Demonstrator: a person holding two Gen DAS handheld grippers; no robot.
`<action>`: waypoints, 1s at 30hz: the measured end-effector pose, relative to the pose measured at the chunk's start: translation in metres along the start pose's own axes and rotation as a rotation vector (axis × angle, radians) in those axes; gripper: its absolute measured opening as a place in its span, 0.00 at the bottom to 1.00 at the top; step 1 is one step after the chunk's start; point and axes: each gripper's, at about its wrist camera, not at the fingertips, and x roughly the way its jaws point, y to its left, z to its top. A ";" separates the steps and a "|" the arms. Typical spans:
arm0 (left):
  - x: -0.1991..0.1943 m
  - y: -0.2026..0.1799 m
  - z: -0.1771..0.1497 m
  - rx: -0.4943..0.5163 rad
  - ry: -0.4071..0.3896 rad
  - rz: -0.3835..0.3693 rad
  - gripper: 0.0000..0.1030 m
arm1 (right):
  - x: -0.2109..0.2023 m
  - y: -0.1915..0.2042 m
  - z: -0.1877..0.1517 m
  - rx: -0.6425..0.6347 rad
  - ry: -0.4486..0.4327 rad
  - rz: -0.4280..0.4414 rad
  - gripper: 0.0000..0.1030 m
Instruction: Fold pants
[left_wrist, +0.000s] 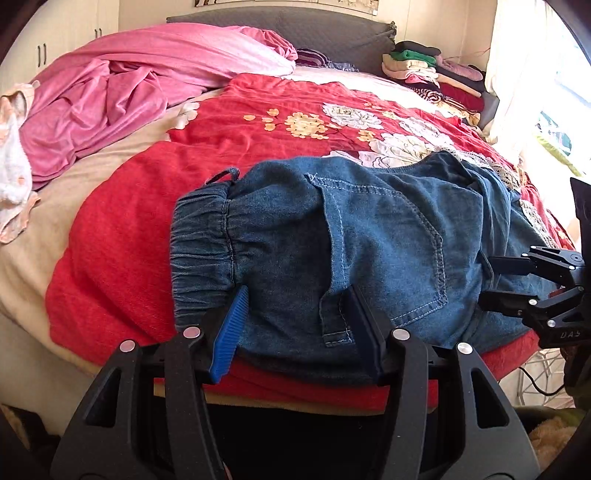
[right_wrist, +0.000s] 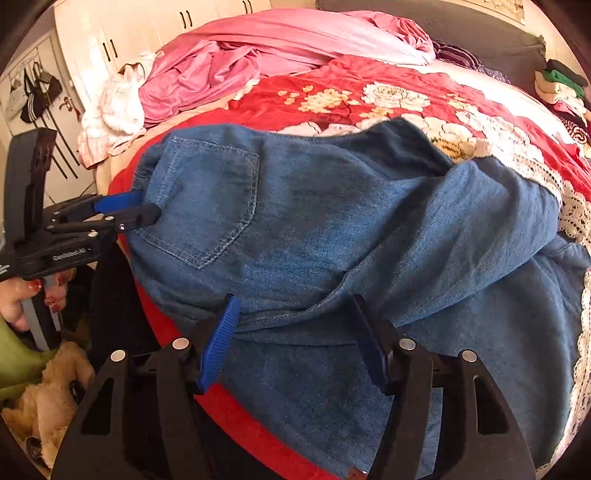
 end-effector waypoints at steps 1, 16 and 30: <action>-0.001 0.001 0.000 -0.005 -0.002 -0.004 0.45 | -0.007 -0.001 0.000 0.000 -0.016 0.002 0.59; -0.047 -0.051 0.023 0.074 -0.108 -0.151 0.51 | -0.128 -0.201 -0.041 0.392 -0.142 -0.377 0.65; 0.035 -0.105 0.017 0.181 0.105 -0.210 0.52 | -0.091 -0.233 -0.025 0.333 -0.096 -0.301 0.15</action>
